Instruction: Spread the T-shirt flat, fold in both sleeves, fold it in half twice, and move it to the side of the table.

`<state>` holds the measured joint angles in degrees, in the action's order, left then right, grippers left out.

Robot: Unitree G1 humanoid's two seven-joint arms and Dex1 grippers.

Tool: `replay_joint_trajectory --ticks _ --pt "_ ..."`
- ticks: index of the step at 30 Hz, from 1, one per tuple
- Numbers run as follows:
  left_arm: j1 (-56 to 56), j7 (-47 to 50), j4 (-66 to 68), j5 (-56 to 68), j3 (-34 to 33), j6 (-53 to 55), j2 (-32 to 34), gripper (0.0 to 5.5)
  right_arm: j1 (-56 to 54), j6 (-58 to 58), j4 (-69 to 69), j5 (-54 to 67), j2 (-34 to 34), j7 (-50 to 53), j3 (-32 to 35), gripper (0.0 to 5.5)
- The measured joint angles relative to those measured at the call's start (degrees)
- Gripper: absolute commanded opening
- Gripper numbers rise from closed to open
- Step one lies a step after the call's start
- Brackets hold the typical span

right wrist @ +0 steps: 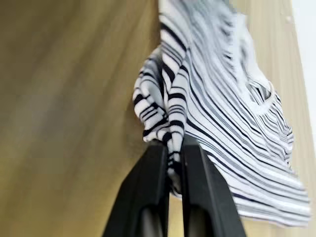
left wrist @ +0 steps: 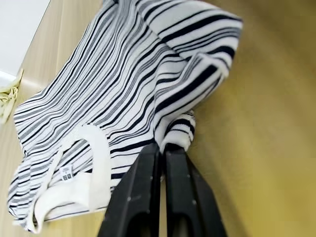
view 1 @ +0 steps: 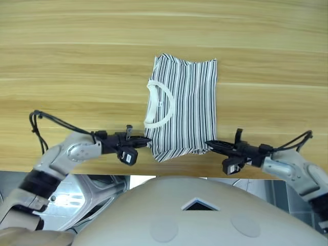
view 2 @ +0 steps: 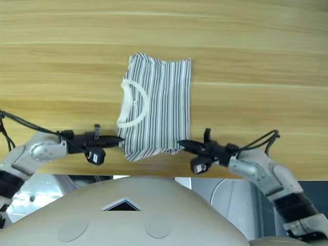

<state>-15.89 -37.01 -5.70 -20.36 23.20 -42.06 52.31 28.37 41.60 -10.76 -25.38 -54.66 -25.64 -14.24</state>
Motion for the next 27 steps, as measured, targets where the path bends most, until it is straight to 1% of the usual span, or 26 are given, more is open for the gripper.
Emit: replay_joint_trajectory --ticks 4,8,11,14,17,20,23,25,27 --pt "-12.48 3.27 -7.13 1.64 -3.91 2.12 0.58 0.0 8.41 -0.44 -3.94 2.58 -1.13 -0.11 4.02 0.11" --pt "-19.77 5.45 -12.65 1.99 -5.95 3.59 -0.39 0.0 14.43 -0.5 -7.33 3.96 -1.12 -0.14 7.56 0.11" --pt "-21.72 5.87 -13.7 3.33 -6.68 4.18 -1.33 0.0 15.38 -0.5 -7.71 5.29 -0.56 -0.24 8.53 0.11" --pt "-17.89 6.82 -13.62 7.85 -6.87 5.09 -4.96 0.0 11.25 -2.19 -8.22 9.57 1.63 -0.7 8.5 0.11" --pt "-12.87 7.78 -12.13 13.05 -7.85 7.34 -9.42 0.0 3.75 -5.76 -7.81 16.54 5.72 -0.8 8.32 0.11" --pt "-9.99 8.28 -9.41 14.09 -8.27 9.48 -12.64 0.0 -2.28 -9.7 -6.78 21.59 9.38 -1.03 8.24 0.11" --pt "-6.61 9.53 -7.52 15.53 -8.56 12.54 -16.4 0.0 -7.85 -13.05 -3.8 22.18 12.72 -1.01 7.99 0.11" --pt "-3.27 11.2 -4.94 15.48 -8.76 15.82 -19.78 0.0 -12.32 -15.07 -1.02 22.0 15.55 -0.89 7.32 0.11" --pt "-1.06 12.62 -2.64 14.47 -9.01 17.73 -21.71 0.0 -14.86 -15.57 0.99 21.76 17.35 -0.9 6.64 0.11"
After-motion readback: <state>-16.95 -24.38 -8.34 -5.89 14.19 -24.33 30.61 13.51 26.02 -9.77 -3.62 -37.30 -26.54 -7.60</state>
